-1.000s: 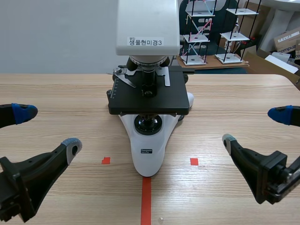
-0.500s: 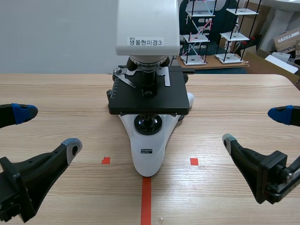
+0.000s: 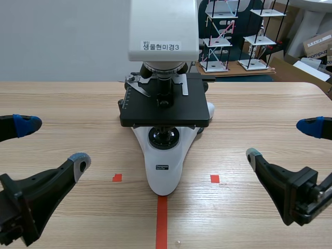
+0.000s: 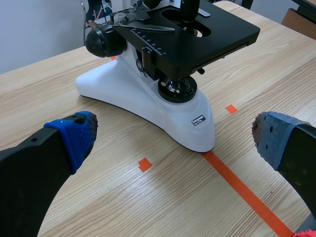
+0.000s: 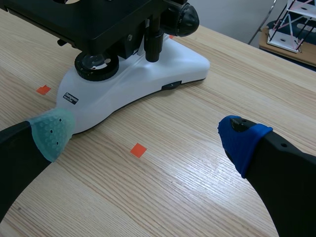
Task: Point at the diaphragm
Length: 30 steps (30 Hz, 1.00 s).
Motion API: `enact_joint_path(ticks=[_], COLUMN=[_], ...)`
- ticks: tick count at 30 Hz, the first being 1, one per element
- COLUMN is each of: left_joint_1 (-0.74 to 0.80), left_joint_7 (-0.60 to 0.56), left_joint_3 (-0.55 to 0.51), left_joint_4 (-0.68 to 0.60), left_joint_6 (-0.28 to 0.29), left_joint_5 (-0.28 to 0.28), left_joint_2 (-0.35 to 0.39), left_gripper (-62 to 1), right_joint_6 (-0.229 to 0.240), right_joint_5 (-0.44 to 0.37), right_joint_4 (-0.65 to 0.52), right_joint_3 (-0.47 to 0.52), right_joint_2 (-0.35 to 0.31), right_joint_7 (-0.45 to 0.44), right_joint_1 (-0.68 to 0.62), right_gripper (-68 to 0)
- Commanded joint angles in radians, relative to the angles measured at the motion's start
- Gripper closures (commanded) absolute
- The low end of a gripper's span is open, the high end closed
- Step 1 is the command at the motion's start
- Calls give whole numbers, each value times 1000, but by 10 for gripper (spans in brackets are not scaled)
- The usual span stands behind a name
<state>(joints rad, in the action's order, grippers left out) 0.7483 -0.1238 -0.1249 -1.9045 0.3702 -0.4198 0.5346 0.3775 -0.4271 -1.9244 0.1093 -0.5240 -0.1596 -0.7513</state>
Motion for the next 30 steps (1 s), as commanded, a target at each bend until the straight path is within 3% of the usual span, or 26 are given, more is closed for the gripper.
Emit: enact_joint_path(ticks=[1, 21, 30], left_joint_1=[2, -4, -83], left_joint_7=[-13, 3, -226], left_joint_3=[2, 54, 154], left_joint_4=[-23, 18, 236], left_joint_6=[3, 3, 9], left_joint_5=[-6, -4, -5], left_joint_2=[-2, 14, 14], left_gripper=[-623, -623, -623], right_joint_6=[-4, -4, -4], right_joint_5=[-8, -7, -7], right_joint_4=[-9, -9, -9], right_joint_3=[10, 10, 9], right_joint_2=[-10, -10, -10], right_joint_7=[-23, -23, -26], right_joint_1=[3, 3, 3], right_gripper=[-642, -634, -634])
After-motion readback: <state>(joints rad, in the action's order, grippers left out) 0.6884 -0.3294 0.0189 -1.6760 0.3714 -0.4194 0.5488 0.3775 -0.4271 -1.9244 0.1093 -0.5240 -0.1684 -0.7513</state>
